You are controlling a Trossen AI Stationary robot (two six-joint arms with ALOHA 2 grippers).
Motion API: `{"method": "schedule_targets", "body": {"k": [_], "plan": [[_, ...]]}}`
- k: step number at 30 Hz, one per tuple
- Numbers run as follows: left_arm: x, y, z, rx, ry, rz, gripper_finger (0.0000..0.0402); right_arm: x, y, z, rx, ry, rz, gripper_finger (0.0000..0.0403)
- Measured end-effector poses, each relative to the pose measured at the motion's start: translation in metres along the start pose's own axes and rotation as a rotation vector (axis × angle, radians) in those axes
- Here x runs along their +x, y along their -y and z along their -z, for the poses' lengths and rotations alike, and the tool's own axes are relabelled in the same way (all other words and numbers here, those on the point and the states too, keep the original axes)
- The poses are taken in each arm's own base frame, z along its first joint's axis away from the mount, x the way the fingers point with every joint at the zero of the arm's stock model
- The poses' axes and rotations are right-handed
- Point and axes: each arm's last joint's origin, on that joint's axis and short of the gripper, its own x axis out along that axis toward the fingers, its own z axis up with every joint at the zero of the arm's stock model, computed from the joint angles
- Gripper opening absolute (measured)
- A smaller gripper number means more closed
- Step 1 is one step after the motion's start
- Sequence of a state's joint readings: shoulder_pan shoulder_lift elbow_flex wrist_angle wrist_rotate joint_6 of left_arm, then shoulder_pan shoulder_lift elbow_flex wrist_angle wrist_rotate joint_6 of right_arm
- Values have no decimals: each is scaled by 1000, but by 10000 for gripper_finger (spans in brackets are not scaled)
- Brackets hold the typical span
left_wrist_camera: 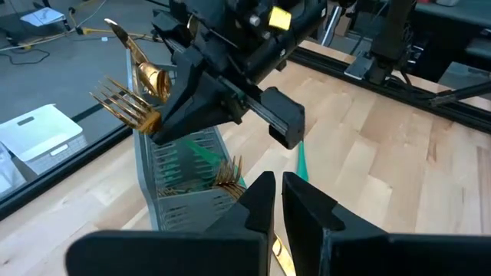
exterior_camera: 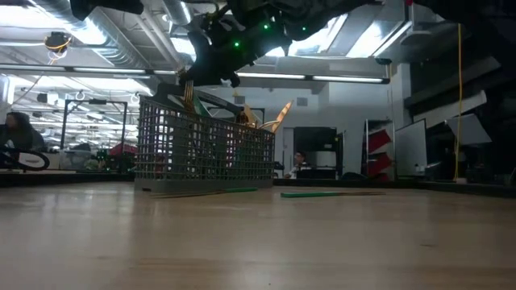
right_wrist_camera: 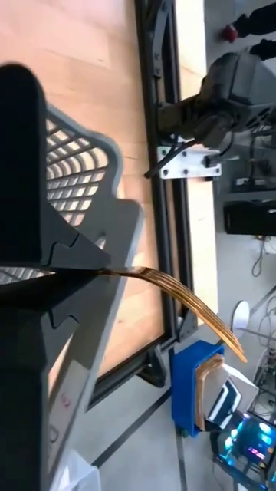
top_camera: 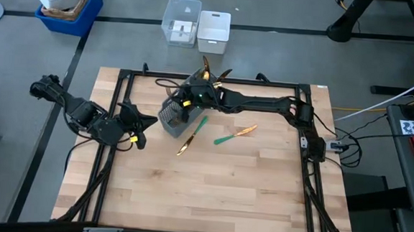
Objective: Sort silverware
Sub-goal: Put the green-gold fork into the silverware basket, then put the right green-gold table knife into the silverware basket
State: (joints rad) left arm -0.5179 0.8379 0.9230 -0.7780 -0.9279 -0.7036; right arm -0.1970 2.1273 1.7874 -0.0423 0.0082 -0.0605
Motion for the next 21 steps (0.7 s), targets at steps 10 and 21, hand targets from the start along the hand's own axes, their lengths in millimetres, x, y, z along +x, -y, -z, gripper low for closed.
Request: {"method": "schedule_targets", "body": {"k": [10, 21], "plan": [[0, 0, 0, 0, 0, 0, 17, 0, 0, 1, -1, -14, 8, 28], [0, 0, 0, -2, 0, 0, 17, -3, 0, -1, -1, -18, 9, 104]]}}
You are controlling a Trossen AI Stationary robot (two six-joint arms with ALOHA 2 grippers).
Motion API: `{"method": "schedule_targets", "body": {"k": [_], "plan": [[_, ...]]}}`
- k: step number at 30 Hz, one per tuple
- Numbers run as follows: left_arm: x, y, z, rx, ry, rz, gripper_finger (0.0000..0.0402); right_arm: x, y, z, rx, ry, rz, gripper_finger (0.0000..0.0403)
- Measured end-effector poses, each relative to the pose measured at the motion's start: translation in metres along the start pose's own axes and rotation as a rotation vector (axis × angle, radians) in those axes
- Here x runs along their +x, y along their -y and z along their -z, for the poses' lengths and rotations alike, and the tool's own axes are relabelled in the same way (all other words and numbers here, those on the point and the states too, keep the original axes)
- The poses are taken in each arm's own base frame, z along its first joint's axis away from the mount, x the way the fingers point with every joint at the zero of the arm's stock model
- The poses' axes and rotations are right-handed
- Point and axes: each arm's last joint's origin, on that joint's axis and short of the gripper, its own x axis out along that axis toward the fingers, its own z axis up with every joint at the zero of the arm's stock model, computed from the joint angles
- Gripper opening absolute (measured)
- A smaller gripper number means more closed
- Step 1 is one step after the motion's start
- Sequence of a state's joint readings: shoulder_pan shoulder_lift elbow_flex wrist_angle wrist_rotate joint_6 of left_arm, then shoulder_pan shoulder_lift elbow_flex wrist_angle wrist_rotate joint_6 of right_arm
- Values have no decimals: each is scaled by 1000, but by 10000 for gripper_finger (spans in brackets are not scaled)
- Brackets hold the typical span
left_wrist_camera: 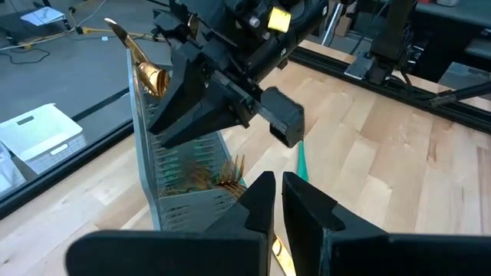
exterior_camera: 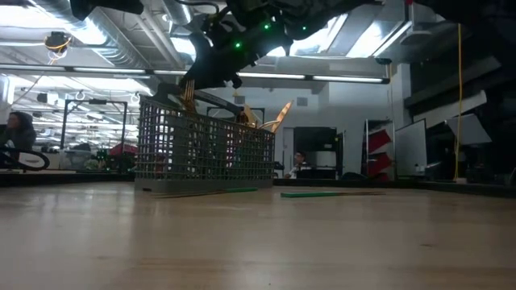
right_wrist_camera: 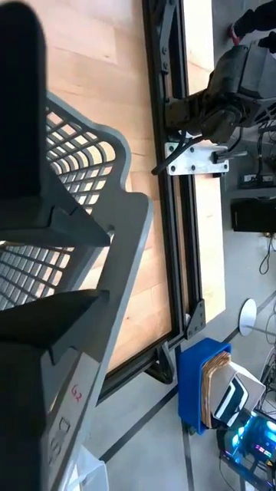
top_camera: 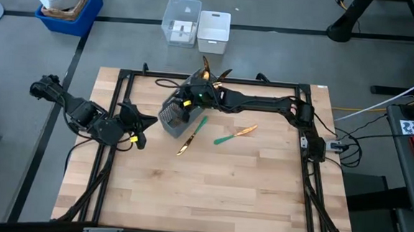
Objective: Sort silverware
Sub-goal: Put the right green-gold table knife into the silverware basket
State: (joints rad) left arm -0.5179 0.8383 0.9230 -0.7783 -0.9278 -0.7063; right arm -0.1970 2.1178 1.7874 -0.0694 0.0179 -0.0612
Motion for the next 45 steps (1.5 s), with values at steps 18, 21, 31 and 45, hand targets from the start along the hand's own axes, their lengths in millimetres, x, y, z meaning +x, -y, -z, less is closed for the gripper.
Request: {"method": "schedule_targets", "body": {"k": [18, 21, 31, 45], "plan": [[9, 14, 0, -194, 8, 15, 17, -109, -14, -35, -9, -305, -78, 102], [16, 27, 1, -185, 13, 30, 17, -128, -25, -32, -29, -410, -112, 102], [61, 69, 23, -9, -96, 78, 17, -149, -54, 10, -86, -867, -171, 101], [155, 84, 21, -43, -59, 188, 17, -162, -52, 56, -178, -1142, -165, 101]]}}
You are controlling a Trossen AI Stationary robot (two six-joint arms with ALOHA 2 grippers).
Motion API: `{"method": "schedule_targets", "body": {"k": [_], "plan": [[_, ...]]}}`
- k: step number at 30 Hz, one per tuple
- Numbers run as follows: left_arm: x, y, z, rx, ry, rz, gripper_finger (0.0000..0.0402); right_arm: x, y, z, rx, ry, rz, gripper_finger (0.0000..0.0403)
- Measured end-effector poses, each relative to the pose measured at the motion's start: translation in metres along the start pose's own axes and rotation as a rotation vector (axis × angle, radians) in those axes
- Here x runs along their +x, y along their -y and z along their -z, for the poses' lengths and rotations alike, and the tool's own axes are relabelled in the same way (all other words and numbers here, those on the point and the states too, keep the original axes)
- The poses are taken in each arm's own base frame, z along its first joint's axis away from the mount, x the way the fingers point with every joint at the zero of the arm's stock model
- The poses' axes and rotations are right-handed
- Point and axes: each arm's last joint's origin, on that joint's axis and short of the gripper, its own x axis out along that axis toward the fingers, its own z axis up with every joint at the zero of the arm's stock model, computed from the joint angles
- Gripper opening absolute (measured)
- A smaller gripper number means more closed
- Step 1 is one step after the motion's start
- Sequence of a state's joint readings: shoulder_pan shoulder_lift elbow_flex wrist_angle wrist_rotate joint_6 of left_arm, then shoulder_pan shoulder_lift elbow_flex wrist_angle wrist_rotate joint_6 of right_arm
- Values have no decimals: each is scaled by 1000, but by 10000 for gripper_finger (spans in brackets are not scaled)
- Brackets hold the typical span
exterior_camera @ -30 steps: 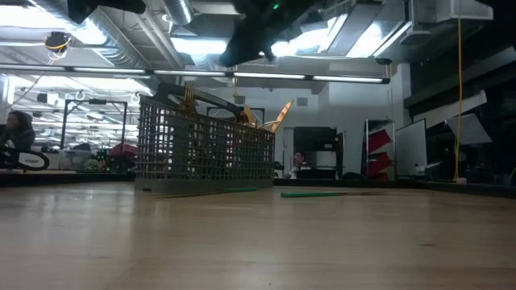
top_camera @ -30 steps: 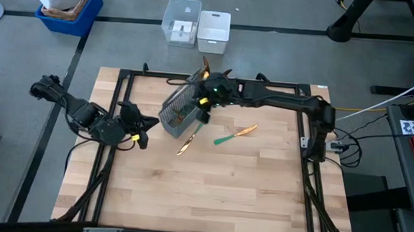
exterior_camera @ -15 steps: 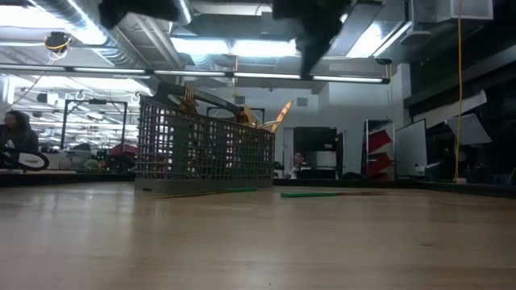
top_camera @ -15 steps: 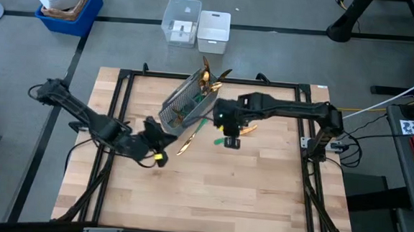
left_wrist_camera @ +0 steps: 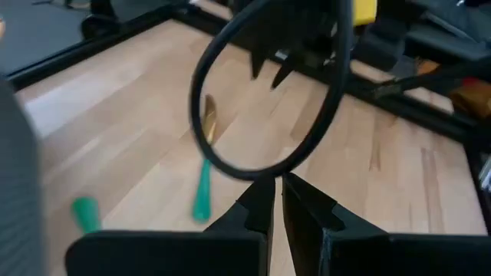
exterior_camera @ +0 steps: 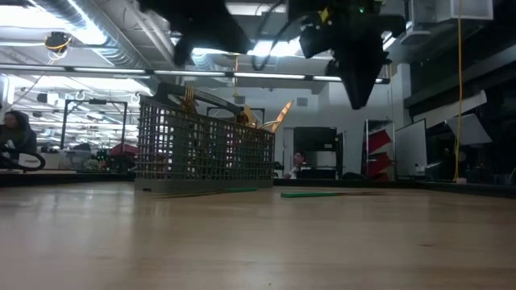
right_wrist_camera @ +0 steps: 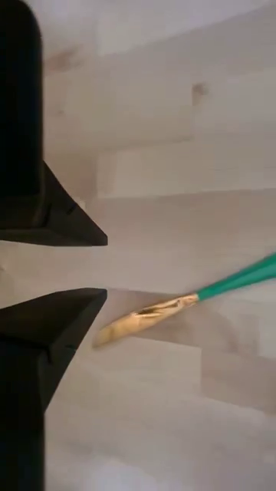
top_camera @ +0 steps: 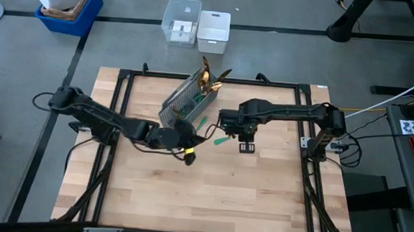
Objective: Sort silverware
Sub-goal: Put the right green-gold table knife into the silverware basket
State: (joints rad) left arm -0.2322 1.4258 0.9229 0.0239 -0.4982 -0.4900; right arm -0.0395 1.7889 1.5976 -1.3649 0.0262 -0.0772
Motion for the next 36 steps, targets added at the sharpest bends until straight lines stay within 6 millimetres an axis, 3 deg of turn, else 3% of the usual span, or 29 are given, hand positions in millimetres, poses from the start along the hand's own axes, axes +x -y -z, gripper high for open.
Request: {"method": "schedule_targets", "body": {"k": [7, 14, 23, 36], "plan": [[35, -2, 6, -21, 51, 20, 17, 46, 13, 6, -93, 90, -41, 101], [44, -2, 17, -59, 17, 8, 17, 95, 25, 9, -138, 215, -17, 101], [43, 0, 17, -60, 16, 13, 17, 111, 33, 11, -227, 264, 74, 101], [43, 0, 17, -60, 16, 13, 17, 129, 36, 17, -218, 303, 86, 101]]}}
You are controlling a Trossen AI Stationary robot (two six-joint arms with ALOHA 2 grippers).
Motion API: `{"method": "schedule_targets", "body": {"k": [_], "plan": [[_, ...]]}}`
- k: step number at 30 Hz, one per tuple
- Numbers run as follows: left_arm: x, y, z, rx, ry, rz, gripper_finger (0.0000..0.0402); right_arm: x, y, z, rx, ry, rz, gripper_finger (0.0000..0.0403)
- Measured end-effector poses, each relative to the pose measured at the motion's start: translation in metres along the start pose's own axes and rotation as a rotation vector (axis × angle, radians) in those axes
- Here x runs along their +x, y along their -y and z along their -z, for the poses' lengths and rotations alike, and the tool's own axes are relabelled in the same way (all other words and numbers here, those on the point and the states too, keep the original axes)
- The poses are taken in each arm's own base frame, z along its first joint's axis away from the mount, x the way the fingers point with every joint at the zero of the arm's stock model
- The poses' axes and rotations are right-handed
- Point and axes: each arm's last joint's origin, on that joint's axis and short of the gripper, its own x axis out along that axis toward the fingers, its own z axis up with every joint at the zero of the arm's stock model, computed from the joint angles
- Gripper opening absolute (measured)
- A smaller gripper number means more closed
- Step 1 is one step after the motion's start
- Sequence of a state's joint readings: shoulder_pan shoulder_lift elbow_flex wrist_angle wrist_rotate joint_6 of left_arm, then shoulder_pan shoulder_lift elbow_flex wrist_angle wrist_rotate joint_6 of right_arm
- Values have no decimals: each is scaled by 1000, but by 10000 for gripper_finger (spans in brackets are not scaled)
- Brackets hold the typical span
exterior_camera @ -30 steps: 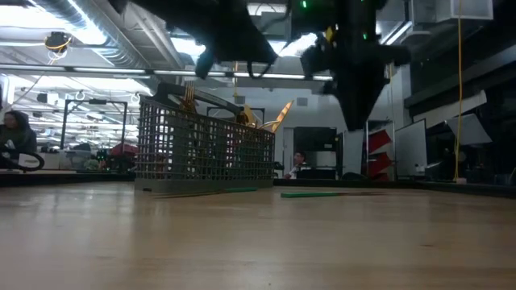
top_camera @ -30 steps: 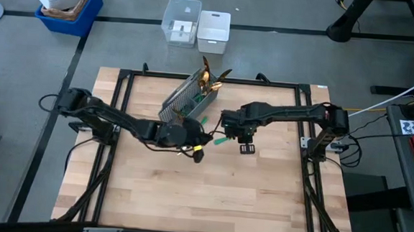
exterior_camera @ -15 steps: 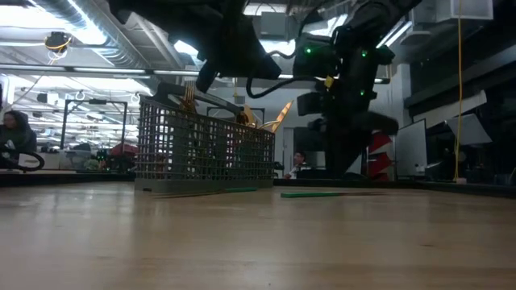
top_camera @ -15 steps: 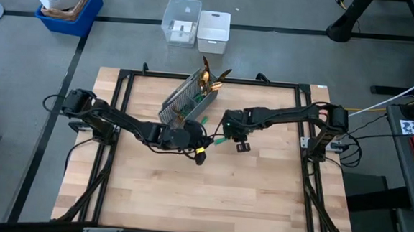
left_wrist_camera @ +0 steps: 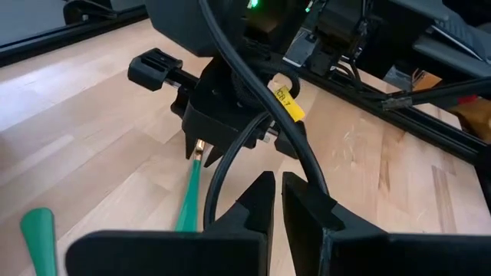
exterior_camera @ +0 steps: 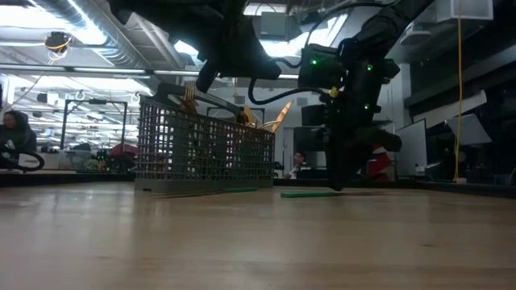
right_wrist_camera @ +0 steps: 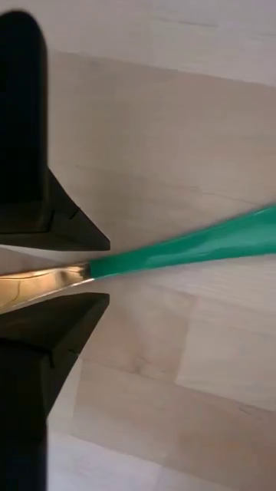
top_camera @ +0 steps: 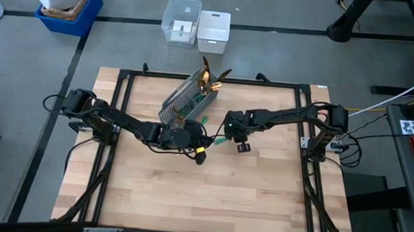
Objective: Sort silverware
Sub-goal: Put the right green-gold table knife into the silverware basket
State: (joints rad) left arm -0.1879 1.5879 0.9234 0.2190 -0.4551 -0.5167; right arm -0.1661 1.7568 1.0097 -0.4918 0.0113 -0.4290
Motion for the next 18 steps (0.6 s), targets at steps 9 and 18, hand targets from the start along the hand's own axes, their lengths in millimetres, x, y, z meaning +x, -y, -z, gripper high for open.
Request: {"method": "schedule_targets", "body": {"k": [9, 18], "plan": [[0, 0, 0, 0, 0, 0, 17, 11, -3, 6, 2, -7, -7, 101], [-3, 3, 0, 2, 1, 11, 17, 20, -6, 7, 33, -12, -71, 98]]}}
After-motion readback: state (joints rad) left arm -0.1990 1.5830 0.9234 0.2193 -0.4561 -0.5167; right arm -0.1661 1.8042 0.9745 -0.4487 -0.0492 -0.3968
